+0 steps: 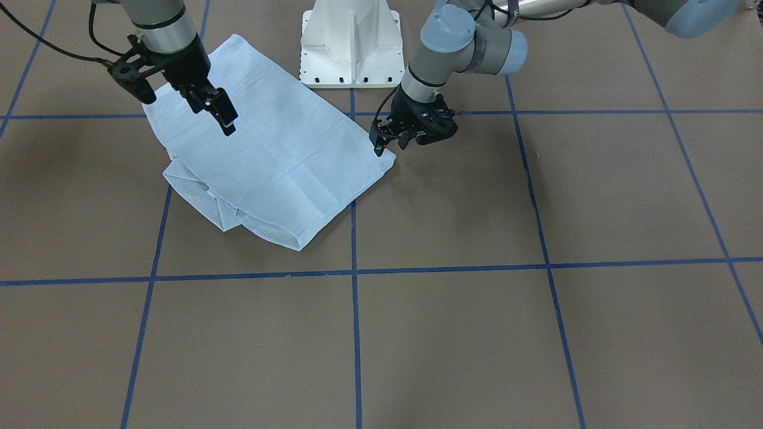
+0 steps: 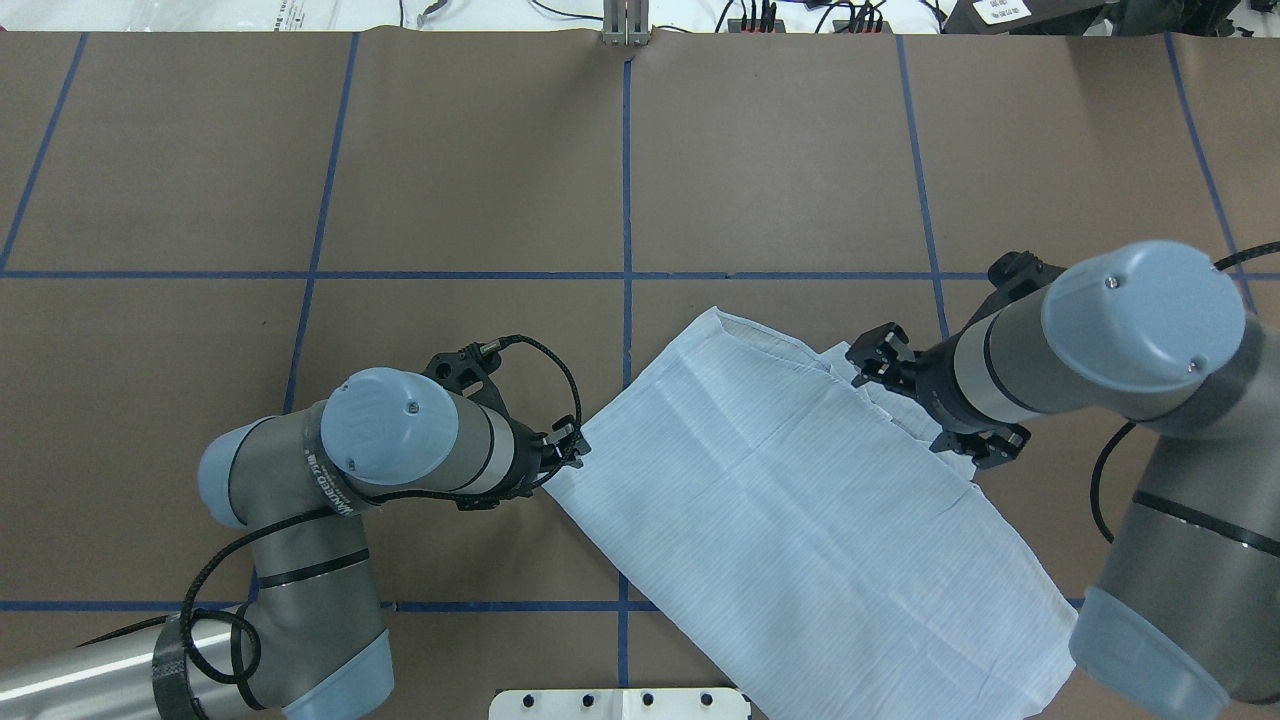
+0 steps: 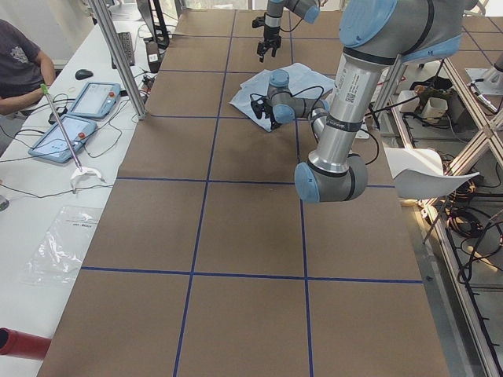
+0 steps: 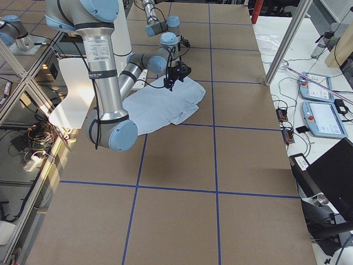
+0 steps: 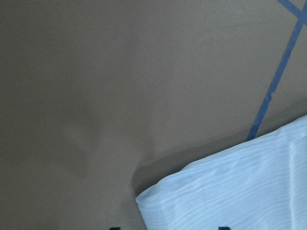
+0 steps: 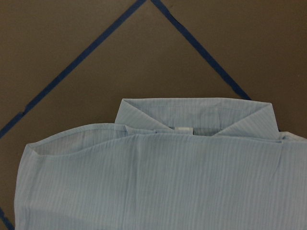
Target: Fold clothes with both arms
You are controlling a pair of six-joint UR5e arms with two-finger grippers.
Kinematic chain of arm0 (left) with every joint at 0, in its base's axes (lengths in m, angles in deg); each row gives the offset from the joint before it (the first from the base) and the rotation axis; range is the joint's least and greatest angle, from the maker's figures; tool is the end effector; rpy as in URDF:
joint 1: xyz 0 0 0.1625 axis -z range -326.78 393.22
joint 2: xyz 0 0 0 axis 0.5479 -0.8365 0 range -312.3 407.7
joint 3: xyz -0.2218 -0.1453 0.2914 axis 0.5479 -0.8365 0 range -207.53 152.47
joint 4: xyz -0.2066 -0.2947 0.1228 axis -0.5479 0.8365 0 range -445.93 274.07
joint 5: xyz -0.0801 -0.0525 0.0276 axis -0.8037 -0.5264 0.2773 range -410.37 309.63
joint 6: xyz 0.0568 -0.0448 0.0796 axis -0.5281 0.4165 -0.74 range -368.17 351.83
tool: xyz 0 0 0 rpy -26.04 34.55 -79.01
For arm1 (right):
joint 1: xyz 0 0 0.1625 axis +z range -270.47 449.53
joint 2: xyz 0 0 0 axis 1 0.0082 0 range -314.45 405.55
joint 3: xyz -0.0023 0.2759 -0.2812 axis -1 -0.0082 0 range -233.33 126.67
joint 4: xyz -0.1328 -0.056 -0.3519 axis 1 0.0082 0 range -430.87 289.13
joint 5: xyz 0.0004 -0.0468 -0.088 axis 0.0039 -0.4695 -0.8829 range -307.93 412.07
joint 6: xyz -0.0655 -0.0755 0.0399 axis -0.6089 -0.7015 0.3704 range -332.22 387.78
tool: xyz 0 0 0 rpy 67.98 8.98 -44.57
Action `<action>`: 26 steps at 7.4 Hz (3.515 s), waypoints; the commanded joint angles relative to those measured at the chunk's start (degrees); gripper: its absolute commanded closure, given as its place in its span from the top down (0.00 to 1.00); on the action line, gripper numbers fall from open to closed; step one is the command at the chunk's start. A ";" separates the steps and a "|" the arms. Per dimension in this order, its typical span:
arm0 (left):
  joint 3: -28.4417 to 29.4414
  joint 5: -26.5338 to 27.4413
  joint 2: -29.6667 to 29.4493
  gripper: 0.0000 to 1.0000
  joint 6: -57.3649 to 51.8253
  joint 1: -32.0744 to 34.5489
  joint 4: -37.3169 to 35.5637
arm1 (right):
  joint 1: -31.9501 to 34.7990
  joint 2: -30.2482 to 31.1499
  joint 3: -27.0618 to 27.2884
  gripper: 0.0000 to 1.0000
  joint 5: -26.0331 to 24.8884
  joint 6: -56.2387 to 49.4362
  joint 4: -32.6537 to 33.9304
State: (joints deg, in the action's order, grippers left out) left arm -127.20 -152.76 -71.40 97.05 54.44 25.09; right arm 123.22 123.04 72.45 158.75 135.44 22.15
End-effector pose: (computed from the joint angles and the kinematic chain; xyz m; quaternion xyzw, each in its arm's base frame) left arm 0.5290 -0.3237 0.2505 -0.0675 0.4997 -0.2184 0.8355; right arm -0.3307 -0.3435 0.2831 -0.0794 -0.3956 0.3454 0.8473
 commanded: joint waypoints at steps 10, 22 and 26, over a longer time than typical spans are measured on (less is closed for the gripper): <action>30.76 2.37 -12.69 0.00 -19.69 19.88 16.71 | 2.43 -1.29 -3.79 1.00 -0.07 -3.86 -0.12; 12.74 -5.19 0.62 0.63 -25.42 25.19 21.26 | -22.88 -15.43 -15.38 0.98 -18.95 36.65 -1.17; 12.65 -4.84 0.63 0.64 -25.24 25.10 21.34 | -24.55 -14.56 -18.38 0.97 -18.87 37.80 -3.46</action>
State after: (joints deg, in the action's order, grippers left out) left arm -114.53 -157.66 -70.82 71.79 79.55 46.37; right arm 99.54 108.13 54.43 139.94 173.10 18.84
